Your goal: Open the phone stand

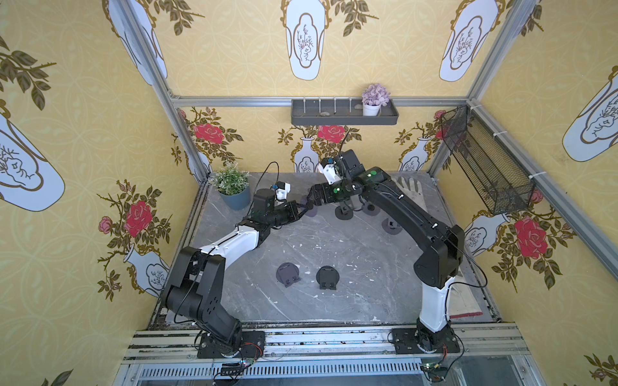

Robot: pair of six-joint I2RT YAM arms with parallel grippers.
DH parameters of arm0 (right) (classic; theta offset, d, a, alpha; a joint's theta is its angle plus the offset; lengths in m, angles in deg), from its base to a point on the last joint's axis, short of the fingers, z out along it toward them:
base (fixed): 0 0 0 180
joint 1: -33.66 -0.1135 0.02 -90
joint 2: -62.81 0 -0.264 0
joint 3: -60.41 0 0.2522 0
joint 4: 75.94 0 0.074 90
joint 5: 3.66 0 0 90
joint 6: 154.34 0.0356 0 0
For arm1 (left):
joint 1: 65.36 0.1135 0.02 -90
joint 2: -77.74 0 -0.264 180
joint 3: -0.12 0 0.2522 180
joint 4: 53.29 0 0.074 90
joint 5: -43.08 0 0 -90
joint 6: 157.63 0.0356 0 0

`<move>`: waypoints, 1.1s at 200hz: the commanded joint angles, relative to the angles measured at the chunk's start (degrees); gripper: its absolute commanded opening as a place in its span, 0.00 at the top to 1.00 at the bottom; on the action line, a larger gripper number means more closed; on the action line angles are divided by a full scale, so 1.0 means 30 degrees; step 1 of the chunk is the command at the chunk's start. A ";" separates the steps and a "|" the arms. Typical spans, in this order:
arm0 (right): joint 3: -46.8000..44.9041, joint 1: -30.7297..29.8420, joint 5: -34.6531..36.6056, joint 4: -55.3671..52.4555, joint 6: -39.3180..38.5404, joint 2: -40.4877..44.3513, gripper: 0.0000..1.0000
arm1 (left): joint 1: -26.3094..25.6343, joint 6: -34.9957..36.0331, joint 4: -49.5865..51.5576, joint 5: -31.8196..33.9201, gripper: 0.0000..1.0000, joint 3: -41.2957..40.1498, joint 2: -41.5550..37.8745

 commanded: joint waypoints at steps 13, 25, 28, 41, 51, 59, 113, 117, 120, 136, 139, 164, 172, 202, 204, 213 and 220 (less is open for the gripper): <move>0.1050 0.0079 -0.0714 -0.0617 -0.0334 -0.0914 0.01 | -0.0044 0.1838 0.1030 -0.0426 1.00 0.0011 -0.0043; 0.1356 0.0071 -0.0700 -0.0717 -0.0329 -0.1289 0.00 | -0.0060 0.2116 0.1233 -0.0475 1.00 -0.0017 -0.0075; 0.1363 0.0067 -0.0701 -0.0746 -0.0332 -0.1357 0.01 | -0.0060 0.2132 0.1263 -0.0502 1.00 -0.0043 -0.0098; 0.1701 0.0032 -0.0671 -0.0791 -0.0334 -0.1714 0.03 | -0.0097 0.2303 0.1351 -0.0531 1.00 -0.0120 -0.0163; 0.2072 0.0031 -0.0657 -0.0881 -0.0318 -0.1954 0.05 | -0.0075 0.2370 0.1396 -0.0507 1.00 -0.0155 -0.0193; 0.2190 0.0010 -0.0643 -0.0942 -0.0348 -0.2118 0.07 | -0.0088 0.2402 0.1425 -0.0507 1.00 -0.0166 -0.0202; 0.2657 -0.0117 -0.0453 -0.1130 -0.0421 -0.2573 0.40 | -0.0089 0.2463 0.1488 -0.0653 1.00 0.0084 -0.0132; 0.2661 -0.0151 -0.0410 -0.1146 -0.0440 -0.2600 0.43 | -0.0089 0.2436 0.1459 -0.0653 1.00 0.0076 -0.0135; 0.2688 -0.0166 -0.0355 -0.1175 -0.0432 -0.2603 0.45 | -0.0082 0.2418 0.1430 -0.0653 1.00 0.0085 -0.0135; 0.2745 -0.0257 -0.0021 -0.1327 -0.0449 -0.2605 0.48 | -0.0071 0.2186 0.1236 -0.0543 1.00 0.0125 -0.0065; 0.2763 -0.0278 0.0090 -0.1366 -0.0453 -0.2605 0.49 | -0.0087 0.2130 0.1175 -0.0537 1.00 0.0124 -0.0035; 0.2751 -0.0505 0.1278 -0.1499 -0.0481 -0.2293 0.50 | -0.0024 0.1210 0.1299 0.0017 1.00 0.0245 0.0503; 0.2705 -0.0586 0.1717 -0.1500 -0.0480 -0.2120 0.50 | 0.0067 0.0775 0.1476 0.0371 1.00 0.0259 0.0717; 0.1809 -0.0898 0.3568 -0.1173 -0.0302 -0.1053 0.50 | 0.0875 -0.2761 -0.0307 0.1083 1.00 -0.1147 0.1154; 0.1730 -0.0906 0.3633 -0.1147 -0.0288 -0.0972 0.51 | 0.0935 -0.3012 -0.0501 0.1129 1.00 -0.1267 0.1132; 0.1343 -0.0996 0.4092 -0.0958 -0.0199 -0.0571 0.51 | 0.1256 -0.4054 -0.1298 0.1348 1.00 -0.1852 0.1125; 0.0840 -0.1076 0.4390 -0.0788 -0.0119 -0.0222 0.51 | 0.1463 -0.4731 -0.1785 0.1495 1.00 -0.2229 0.1095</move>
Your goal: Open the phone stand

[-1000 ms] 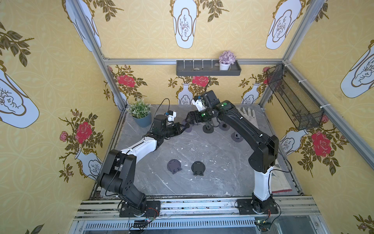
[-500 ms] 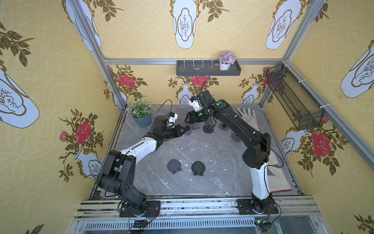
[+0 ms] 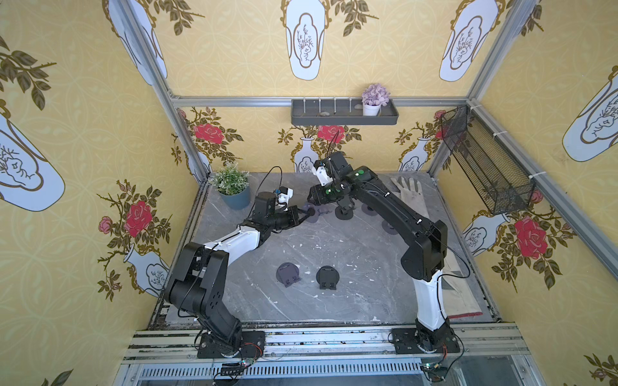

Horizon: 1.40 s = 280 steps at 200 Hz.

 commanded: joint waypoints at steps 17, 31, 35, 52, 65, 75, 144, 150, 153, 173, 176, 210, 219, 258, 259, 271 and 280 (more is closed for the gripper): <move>-0.1527 -0.0276 0.1863 0.0056 0.0364 0.1877 0.51 | 0.1222 -0.5129 -0.1119 0.3678 1.00 -0.1616 0.0195; -0.2051 -0.0396 0.2110 0.0138 0.0413 0.2243 0.52 | 0.1400 -0.5589 -0.1112 0.4003 1.00 -0.1649 0.0156; -0.2220 -0.0441 0.2209 0.0194 0.0438 0.2333 0.51 | 0.1436 -0.5697 -0.1060 0.4130 1.00 -0.1638 0.0150; -0.2838 -0.0540 0.2348 0.0403 0.0478 0.2793 0.52 | 0.1586 -0.6224 -0.1128 0.4491 1.00 -0.1649 0.0097; -0.3081 -0.0605 0.2433 0.0397 0.0551 0.2956 0.52 | 0.1704 -0.6921 -0.1785 0.4633 1.00 -0.1914 0.0067; -0.3343 -0.0668 0.2523 0.0428 0.0614 0.3134 0.52 | 0.1794 -0.7374 -0.2238 0.4692 1.00 -0.2039 0.0096; -0.4036 -0.0759 0.2313 0.0788 0.0788 0.3259 0.52 | 0.1796 -0.7064 -0.2277 0.4274 1.00 -0.1535 0.0274; -0.3982 -0.0749 0.2263 0.0766 0.0794 0.3178 0.52 | 0.1796 -0.6970 -0.2308 0.4209 1.00 -0.1529 0.0244; -0.3960 -0.0741 0.2250 0.0761 0.0779 0.3129 0.52 | 0.1796 -0.6960 -0.2334 0.4122 1.00 -0.1493 0.0239; -0.3816 -0.0769 0.2120 0.0788 0.0820 0.2931 0.52 | 0.1782 -0.6535 -0.2367 0.3503 1.00 -0.1201 0.0388; -0.3804 -0.0733 0.2121 0.0789 0.0815 0.2923 0.51 | 0.1769 -0.6445 -0.2342 0.3389 1.00 -0.1156 0.0404; -0.2907 -0.0698 0.2016 0.0585 0.0770 0.2259 0.51 | 0.1665 -0.5324 -0.2279 0.1524 1.00 -0.0477 0.0861; -0.2652 -0.0636 0.2010 0.0500 0.0785 0.2115 0.52 | 0.1581 -0.4951 -0.2188 0.0910 0.99 -0.0258 0.1024; -0.1938 -0.0233 0.2466 0.0234 0.0874 0.1606 0.52 | 0.1185 -0.3238 -0.1175 -0.0825 0.44 0.0376 0.0910; -0.1931 -0.0229 0.2494 0.0219 0.0863 0.1599 0.52 | 0.1168 -0.3173 -0.1112 -0.0846 0.42 0.0396 0.0899; -0.1696 -0.0063 0.2682 0.0044 0.0880 0.1384 0.52 | 0.1094 -0.2477 -0.0414 -0.0990 0.28 0.0587 0.0612; -0.1502 0.0059 0.2803 -0.0136 0.0925 0.1206 0.51 | 0.1068 -0.2125 -0.0143 -0.1094 0.20 0.0620 0.0403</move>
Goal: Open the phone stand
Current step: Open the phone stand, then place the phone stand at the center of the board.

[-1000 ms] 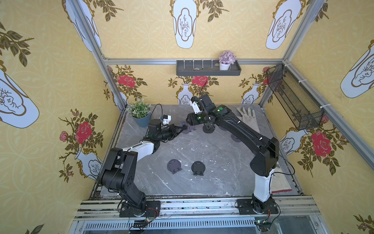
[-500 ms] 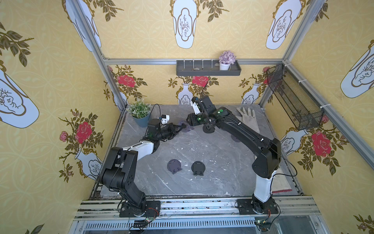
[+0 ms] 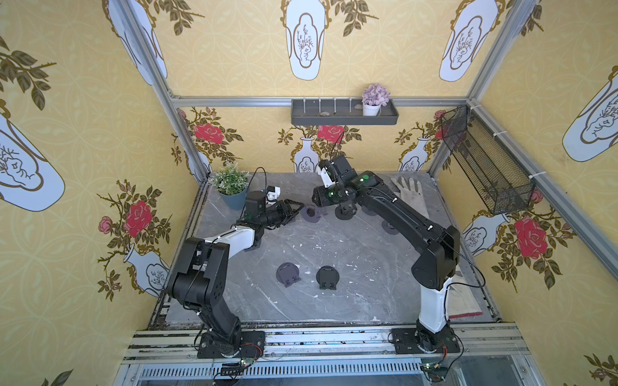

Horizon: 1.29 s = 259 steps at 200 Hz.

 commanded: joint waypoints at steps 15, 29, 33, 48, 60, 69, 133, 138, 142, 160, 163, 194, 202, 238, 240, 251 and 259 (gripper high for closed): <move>0.0760 0.0415 0.0838 -0.0929 0.0006 -0.0572 0.52 | -0.0129 0.2101 0.1326 -0.0451 0.09 0.0107 -0.0750; 0.0971 0.0476 0.1236 -0.1104 0.0022 -0.0748 0.52 | -0.0131 0.2567 0.1674 -0.0226 0.01 0.0030 -0.1157; 0.1064 0.0505 0.1378 -0.1184 0.0017 -0.0802 0.51 | -0.0131 0.2755 0.1806 -0.0123 0.00 0.0030 -0.1272; 0.1390 0.0521 0.1910 -0.1598 0.0057 -0.1063 0.52 | -0.0153 0.3412 0.2622 0.0455 0.01 0.0004 -0.1716; 0.1514 0.0536 0.2134 -0.1908 0.0122 -0.1193 0.51 | -0.0145 0.3942 0.3193 0.0892 0.01 0.0001 -0.2001; 0.1547 0.0552 0.2332 -0.2182 0.0203 -0.1196 0.51 | -0.0131 0.4256 0.3599 0.1168 0.01 0.0001 -0.2125; -0.2146 0.0550 0.3430 -0.2591 0.1575 0.1338 0.51 | -0.0132 0.5425 0.4537 0.1465 0.01 -0.0208 -0.1983; -0.2556 0.0550 0.3486 -0.2603 0.1707 0.1584 0.51 | -0.0131 0.5401 0.4478 0.1401 0.01 -0.0232 -0.1912; -0.2833 0.0555 0.3544 -0.2613 0.1776 0.1754 0.51 | -0.0147 0.5327 0.4424 0.1343 0.01 -0.0219 -0.1857; -0.4080 0.0550 0.4185 -0.2782 0.2222 0.2473 0.51 | -0.0131 0.5174 0.4208 0.1216 0.01 -0.0132 -0.1558; -0.4314 0.0560 0.4278 -0.2763 0.2282 0.2615 0.51 | -0.0131 0.5148 0.4190 0.1202 0.01 -0.0118 -0.1526; -0.6167 0.0881 0.5256 -0.2891 0.2905 0.3349 0.51 | -0.0131 0.5081 0.4093 0.1061 0.01 0.0371 -0.1106; -0.6428 0.1115 0.5458 -0.3055 0.3150 0.3346 0.51 | -0.0131 0.5067 0.4078 0.0986 0.01 0.0465 -0.1001; -0.6906 0.2115 0.6400 -0.3325 0.3866 0.2972 0.50 | -0.0130 0.5155 0.4166 0.0806 0.01 0.0688 -0.0731; -0.6910 0.2161 0.6410 -0.3328 0.3889 0.2940 0.50 | -0.0131 0.5166 0.4181 0.0806 0.01 0.0678 -0.0734; -0.6850 0.2612 0.6569 -0.3338 0.4048 0.2700 0.50 | -0.0146 0.5238 0.4252 0.0806 0.01 0.0639 -0.0733; -0.6784 0.2905 0.6611 -0.3267 0.4110 0.2536 0.50 | -0.0131 0.5271 0.4282 0.0803 0.01 0.0593 -0.0756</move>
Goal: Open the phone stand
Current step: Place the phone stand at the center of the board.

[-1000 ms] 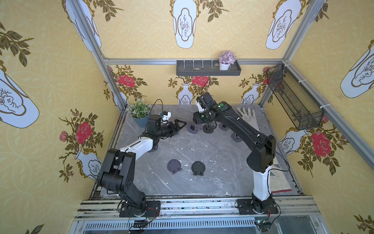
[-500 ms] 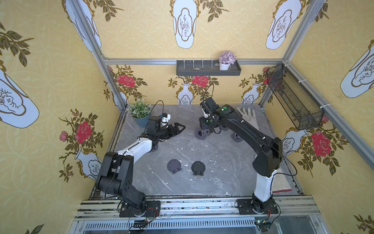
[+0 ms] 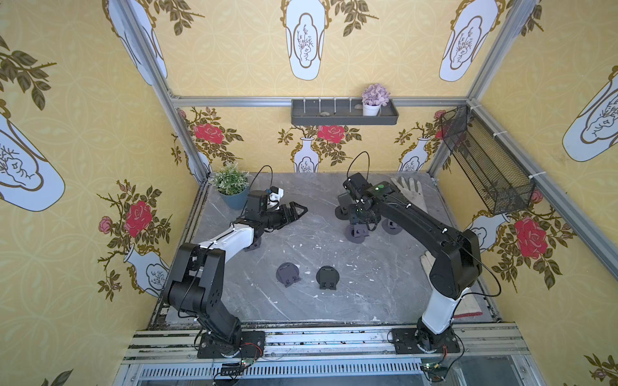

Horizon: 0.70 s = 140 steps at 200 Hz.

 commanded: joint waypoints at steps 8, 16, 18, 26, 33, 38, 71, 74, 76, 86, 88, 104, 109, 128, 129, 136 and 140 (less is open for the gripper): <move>0.0154 0.0922 0.0897 0.0155 0.0594 -0.0556 0.50 | -0.0022 0.0369 -0.0175 -0.0251 0.01 -0.0062 0.0082; 0.0254 0.1238 0.0808 0.0196 0.0571 -0.0832 0.50 | -0.0015 0.0405 -0.0113 -0.0279 0.01 -0.0100 0.0081; 0.0293 0.1308 0.0792 0.0202 0.0591 -0.0890 0.50 | -0.0014 0.0442 -0.0088 -0.0280 0.01 -0.0105 0.0067; 0.0443 0.1578 0.0748 0.0195 0.0626 -0.1185 0.50 | -0.0014 0.0494 -0.0025 -0.0266 0.01 -0.0108 0.0064; 0.0532 0.1797 0.0695 0.0329 0.0545 -0.1350 0.50 | -0.0014 0.0499 -0.0021 -0.0272 0.01 -0.0139 0.0054; 0.0549 0.1926 0.0669 0.0471 0.0512 -0.1473 0.50 | -0.0014 0.0504 -0.0021 -0.0257 0.01 -0.0165 0.0052; 0.1058 0.2823 0.0045 0.1042 0.0118 -0.2272 0.49 | -0.0015 0.0499 -0.0021 -0.0267 0.01 -0.0226 0.0142; 0.1089 0.2875 0.0003 0.1076 0.0061 -0.2376 0.49 | -0.0014 0.0501 -0.0021 -0.0267 0.01 -0.0227 0.0155; 0.1124 0.2896 -0.0024 0.1081 0.0039 -0.2397 0.49 | -0.0014 0.0510 -0.0021 -0.0254 0.01 -0.0246 0.0165; 0.1287 0.3001 -0.0137 0.1141 -0.0128 -0.2701 0.49 | -0.0014 0.0522 -0.0021 -0.0251 0.01 -0.0196 0.0191; 0.1327 0.3001 -0.0169 0.1141 -0.0148 -0.2742 0.49 | -0.0014 0.0523 -0.0021 -0.0250 0.01 -0.0194 0.0196; 0.1599 0.3108 -0.0303 0.1141 -0.0323 -0.3139 0.47 | -0.0018 0.0501 0.0001 -0.0267 0.01 -0.0132 0.0279; 0.1648 0.3119 -0.0390 0.1141 -0.0395 -0.3246 0.47 | -0.0014 0.0521 0.0008 -0.0251 0.01 -0.0104 0.0313; 0.1779 0.3204 -0.0590 0.1185 -0.0530 -0.3519 0.44 | -0.0011 0.0465 -0.0050 -0.0251 0.01 -0.0048 0.0394; 0.1794 0.3190 -0.0595 0.1178 -0.0523 -0.3523 0.44 | -0.0013 0.0479 -0.0050 -0.0250 0.01 -0.0048 0.0399; 0.1852 0.3179 -0.0667 0.1194 -0.0588 -0.3614 0.43 | -0.0029 0.0456 -0.0079 -0.0258 0.01 -0.0031 0.0418; 0.1867 0.3179 -0.0712 0.1168 -0.0588 -0.3637 0.42 | -0.0015 0.0436 -0.0080 -0.0251 0.01 -0.0023 0.0432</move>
